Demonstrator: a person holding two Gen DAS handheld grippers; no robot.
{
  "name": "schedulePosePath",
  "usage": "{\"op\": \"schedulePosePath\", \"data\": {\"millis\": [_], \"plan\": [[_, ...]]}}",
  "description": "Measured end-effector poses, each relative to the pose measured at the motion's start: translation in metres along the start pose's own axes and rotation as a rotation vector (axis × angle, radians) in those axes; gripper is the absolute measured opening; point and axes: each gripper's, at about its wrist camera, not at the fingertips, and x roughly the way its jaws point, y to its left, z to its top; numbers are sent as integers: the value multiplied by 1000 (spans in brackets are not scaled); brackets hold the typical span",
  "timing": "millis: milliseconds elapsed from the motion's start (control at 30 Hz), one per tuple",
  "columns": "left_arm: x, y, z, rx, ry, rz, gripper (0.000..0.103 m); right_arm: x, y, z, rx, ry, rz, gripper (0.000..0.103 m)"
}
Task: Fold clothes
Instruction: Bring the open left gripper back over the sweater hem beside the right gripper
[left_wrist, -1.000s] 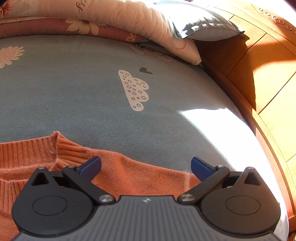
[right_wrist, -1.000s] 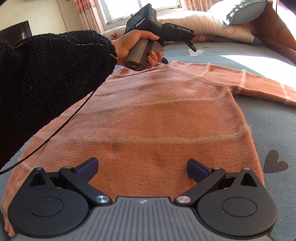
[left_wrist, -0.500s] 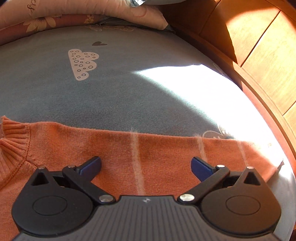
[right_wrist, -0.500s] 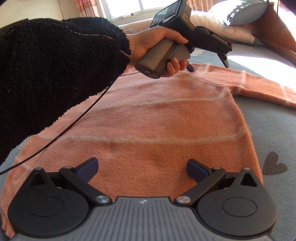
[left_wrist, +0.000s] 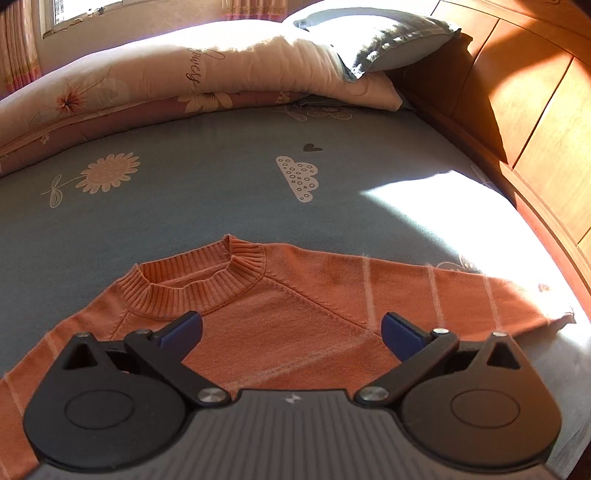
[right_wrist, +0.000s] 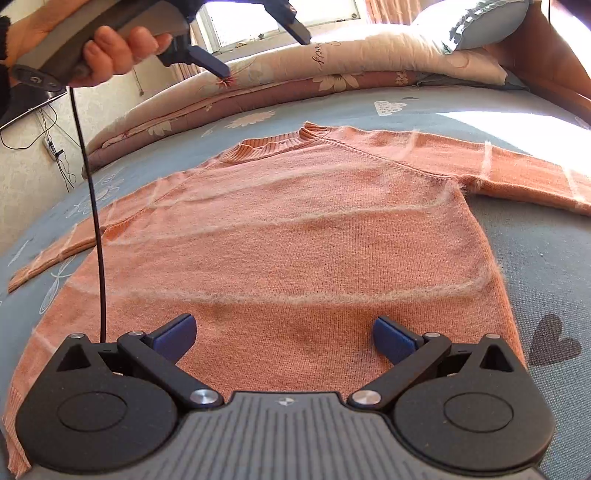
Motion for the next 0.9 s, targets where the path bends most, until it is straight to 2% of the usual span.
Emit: {"op": "schedulePosePath", "data": {"millis": [100, 333, 433, 700, 767, 900], "plan": [[-28, 23, -16, -36, -11, 36, 102, 0, -1, 0, 5, -6, 1, 103], [-39, 91, -69, -171, -19, 44, 102, 3, 7, -3, -34, -16, -31, 103], [-18, 120, -96, -263, 4, 31, 102, 5, 10, -4, -57, -19, -48, 103], [44, 185, -162, -474, 103, 80, 102, 6, 9, -4, -53, -28, -51, 103], [42, 194, -173, -483, 95, 82, 102, 6, 9, -4, -56, -27, -53, 103], [22, 187, -184, -478, 73, 16, 102, 6, 10, -4, -58, -27, -54, 103]]}}
